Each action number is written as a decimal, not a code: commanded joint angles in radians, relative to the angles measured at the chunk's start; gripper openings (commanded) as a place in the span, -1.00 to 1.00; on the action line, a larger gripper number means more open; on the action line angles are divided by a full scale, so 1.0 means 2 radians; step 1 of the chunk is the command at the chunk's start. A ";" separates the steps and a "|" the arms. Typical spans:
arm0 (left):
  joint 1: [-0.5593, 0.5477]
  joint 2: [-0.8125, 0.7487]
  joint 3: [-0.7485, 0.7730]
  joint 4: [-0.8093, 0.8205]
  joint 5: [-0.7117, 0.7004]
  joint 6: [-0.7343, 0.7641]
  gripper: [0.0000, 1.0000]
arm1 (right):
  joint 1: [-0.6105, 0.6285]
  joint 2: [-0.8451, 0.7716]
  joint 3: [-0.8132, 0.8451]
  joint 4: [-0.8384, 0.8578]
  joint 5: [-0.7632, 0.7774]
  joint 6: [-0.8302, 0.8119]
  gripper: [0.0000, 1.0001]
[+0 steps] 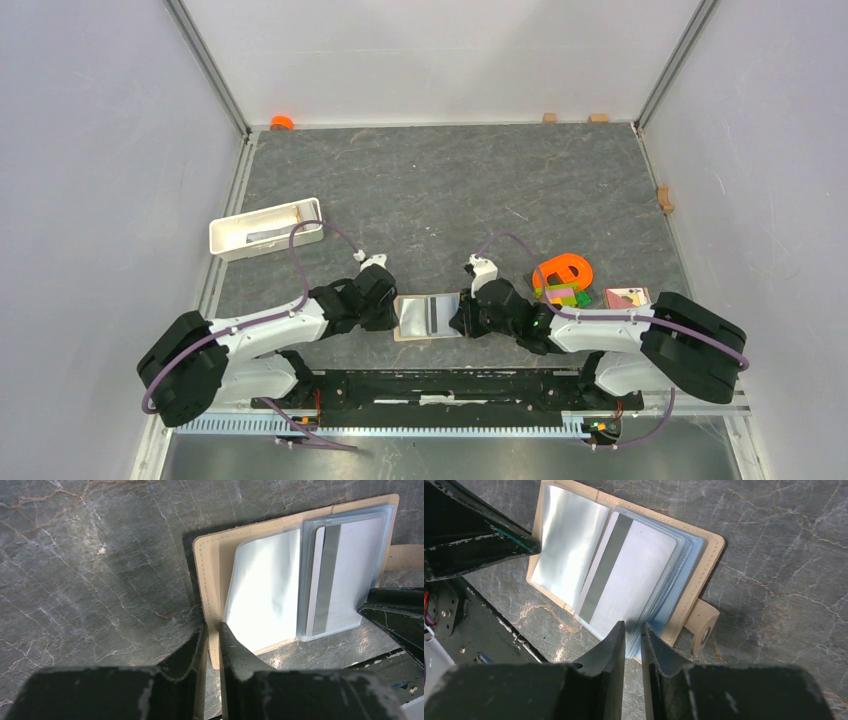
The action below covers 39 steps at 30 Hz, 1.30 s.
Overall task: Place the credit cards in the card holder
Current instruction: Turn over the card slot in the card holder.
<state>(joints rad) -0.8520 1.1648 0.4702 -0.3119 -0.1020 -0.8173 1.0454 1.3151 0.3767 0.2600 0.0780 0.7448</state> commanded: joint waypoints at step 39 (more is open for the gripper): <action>0.001 0.014 -0.006 0.059 0.029 -0.006 -0.70 | 0.014 0.007 -0.004 0.161 -0.076 -0.014 -0.78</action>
<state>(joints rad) -0.8467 1.1927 0.4667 -0.2489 -0.0502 -0.8173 1.0672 1.3228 0.3710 0.5018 -0.0467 0.7204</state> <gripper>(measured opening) 0.157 0.136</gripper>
